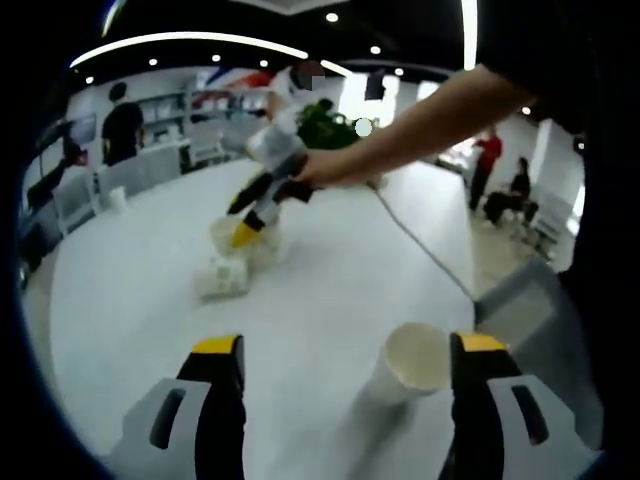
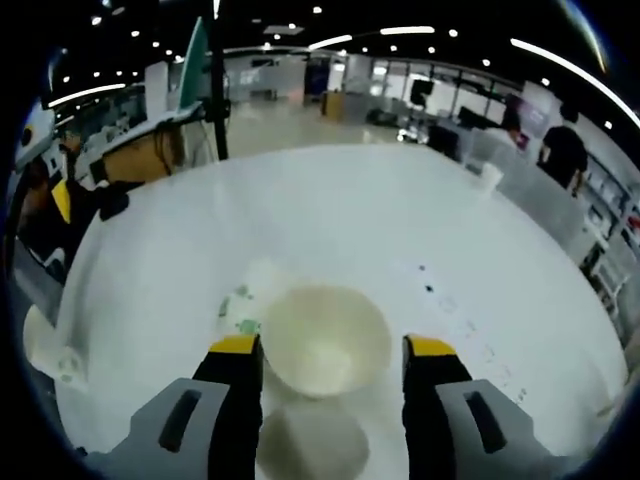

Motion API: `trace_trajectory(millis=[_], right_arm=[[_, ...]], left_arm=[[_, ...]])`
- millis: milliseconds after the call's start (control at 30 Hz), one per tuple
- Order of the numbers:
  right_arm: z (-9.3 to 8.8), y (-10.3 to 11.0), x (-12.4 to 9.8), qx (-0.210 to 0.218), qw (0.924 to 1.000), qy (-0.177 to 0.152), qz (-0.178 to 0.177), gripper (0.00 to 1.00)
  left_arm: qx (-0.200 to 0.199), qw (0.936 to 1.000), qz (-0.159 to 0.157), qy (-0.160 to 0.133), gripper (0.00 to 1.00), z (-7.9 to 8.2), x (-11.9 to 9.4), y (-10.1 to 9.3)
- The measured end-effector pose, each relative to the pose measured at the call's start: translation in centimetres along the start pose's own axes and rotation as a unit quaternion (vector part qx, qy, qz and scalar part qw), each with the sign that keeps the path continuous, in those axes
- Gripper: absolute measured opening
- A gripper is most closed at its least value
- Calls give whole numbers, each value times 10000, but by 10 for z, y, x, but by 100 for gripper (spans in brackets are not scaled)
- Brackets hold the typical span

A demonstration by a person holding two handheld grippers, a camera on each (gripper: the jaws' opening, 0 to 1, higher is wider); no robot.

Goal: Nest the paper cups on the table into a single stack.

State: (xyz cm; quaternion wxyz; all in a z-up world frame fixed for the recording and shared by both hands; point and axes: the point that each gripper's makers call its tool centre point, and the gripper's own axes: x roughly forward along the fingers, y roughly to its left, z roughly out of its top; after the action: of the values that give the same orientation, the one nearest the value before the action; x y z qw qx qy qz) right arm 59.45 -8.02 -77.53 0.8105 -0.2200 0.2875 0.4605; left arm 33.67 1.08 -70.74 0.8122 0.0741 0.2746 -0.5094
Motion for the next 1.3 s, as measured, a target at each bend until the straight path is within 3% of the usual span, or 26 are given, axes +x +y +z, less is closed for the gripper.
trace_trajectory(millis=[800,1300], right_arm=[[6,4,-4,86,9999,-118,-20,43],[21,6,-23,146,9991,-386,-136,43]], left_arm=[[-19,10000,12,29,82,-5,-2,-2],[50,10000,32,48,81,-3,-4,-2]])
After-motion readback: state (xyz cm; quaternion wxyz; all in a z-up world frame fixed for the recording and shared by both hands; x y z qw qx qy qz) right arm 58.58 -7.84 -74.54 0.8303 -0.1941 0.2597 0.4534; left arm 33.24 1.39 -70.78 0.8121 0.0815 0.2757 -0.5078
